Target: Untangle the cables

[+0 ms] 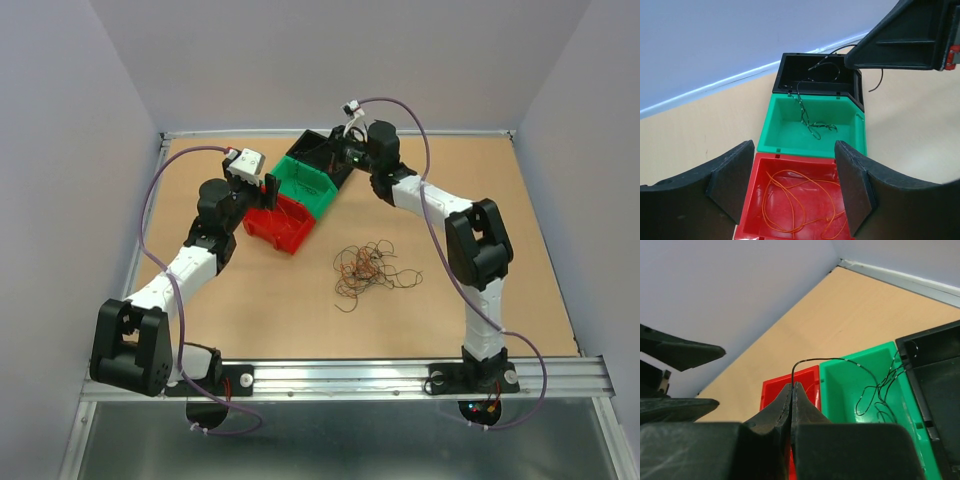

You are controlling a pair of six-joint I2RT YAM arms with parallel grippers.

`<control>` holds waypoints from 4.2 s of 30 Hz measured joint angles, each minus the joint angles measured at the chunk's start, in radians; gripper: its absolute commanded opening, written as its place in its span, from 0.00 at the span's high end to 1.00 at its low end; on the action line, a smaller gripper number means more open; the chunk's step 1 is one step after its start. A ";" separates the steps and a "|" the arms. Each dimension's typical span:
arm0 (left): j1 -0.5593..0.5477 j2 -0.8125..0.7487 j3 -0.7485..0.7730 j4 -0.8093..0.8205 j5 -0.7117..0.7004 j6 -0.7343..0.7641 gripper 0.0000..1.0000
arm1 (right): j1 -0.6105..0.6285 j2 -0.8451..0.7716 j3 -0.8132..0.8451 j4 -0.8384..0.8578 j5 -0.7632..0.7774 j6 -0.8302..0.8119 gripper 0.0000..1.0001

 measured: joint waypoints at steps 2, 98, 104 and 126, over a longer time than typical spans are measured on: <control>0.000 0.000 0.000 0.000 -0.001 0.001 0.24 | 0.007 -0.018 -0.015 0.006 -0.011 -0.006 0.99; 0.059 0.003 0.000 -0.009 -0.127 0.009 0.08 | 0.215 0.072 -0.064 -0.322 0.227 -0.561 0.69; 0.059 0.003 0.000 -0.010 -0.127 0.010 0.08 | 0.235 0.072 -0.067 -0.321 0.206 -0.620 0.77; 0.085 -0.025 0.000 -0.009 -0.106 0.013 0.08 | 0.362 -0.424 -0.510 -0.162 0.361 -0.515 0.33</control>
